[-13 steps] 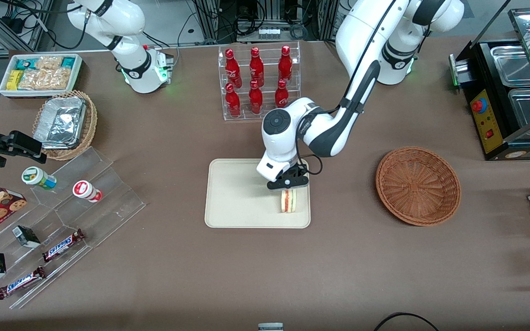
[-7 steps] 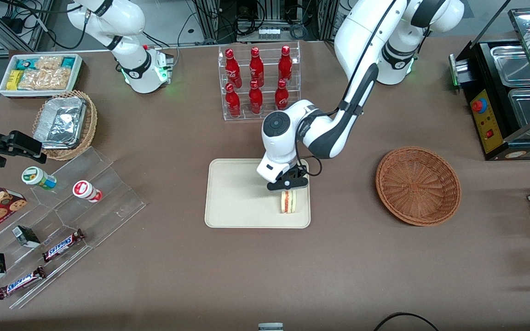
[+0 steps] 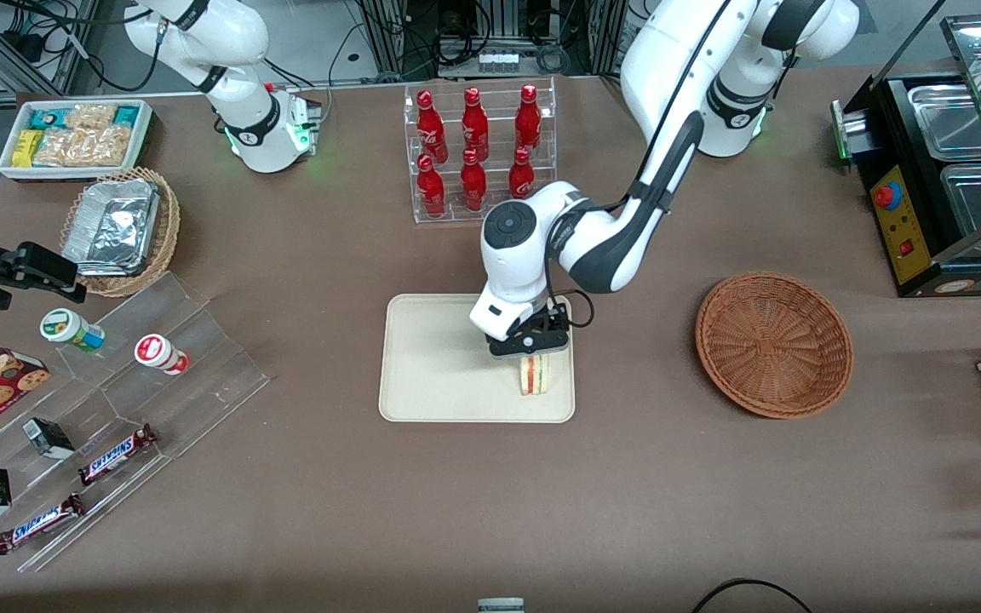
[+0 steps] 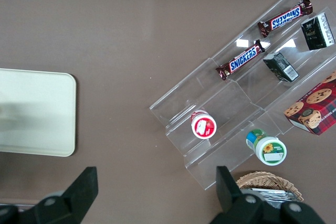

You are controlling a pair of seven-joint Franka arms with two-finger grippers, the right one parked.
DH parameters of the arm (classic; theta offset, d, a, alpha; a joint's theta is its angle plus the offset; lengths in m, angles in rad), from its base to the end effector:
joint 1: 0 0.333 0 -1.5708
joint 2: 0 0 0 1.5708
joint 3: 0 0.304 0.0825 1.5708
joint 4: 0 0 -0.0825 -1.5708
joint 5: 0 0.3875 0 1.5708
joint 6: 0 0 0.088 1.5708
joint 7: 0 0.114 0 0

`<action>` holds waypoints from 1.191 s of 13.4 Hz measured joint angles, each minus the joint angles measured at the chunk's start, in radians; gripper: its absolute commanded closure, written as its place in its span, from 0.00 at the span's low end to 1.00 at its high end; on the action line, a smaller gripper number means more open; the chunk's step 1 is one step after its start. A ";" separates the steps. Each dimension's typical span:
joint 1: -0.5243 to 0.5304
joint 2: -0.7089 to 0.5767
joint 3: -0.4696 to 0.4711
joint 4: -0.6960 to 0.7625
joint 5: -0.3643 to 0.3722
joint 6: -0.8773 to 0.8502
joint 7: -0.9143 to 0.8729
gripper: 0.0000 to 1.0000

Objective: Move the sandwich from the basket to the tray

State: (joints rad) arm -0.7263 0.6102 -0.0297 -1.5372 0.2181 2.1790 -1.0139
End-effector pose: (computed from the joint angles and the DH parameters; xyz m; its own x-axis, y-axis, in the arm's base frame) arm 0.5204 -0.4738 0.2825 0.9792 0.1343 0.1518 0.1459 -0.9870 -0.0680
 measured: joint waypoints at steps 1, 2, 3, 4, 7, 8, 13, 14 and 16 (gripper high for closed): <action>0.001 -0.035 0.003 0.019 0.000 -0.051 -0.016 0.00; 0.002 -0.077 0.005 0.030 0.000 -0.095 -0.037 0.00; 0.004 -0.124 0.007 0.034 0.000 -0.135 -0.053 0.00; 0.005 -0.174 0.009 0.035 0.000 -0.180 -0.064 0.00; 0.032 -0.315 0.017 0.036 0.000 -0.333 -0.069 0.00; 0.051 -0.361 0.018 0.036 -0.003 -0.375 -0.069 0.00; 0.175 -0.523 0.022 0.031 -0.031 -0.521 0.063 0.00; 0.212 -0.538 0.025 0.030 -0.050 -0.543 0.117 0.00; 0.305 -0.563 0.030 0.027 -0.117 -0.579 0.261 0.00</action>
State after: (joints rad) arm -0.4208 0.0477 0.0001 -1.5106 0.1008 1.6002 -0.7529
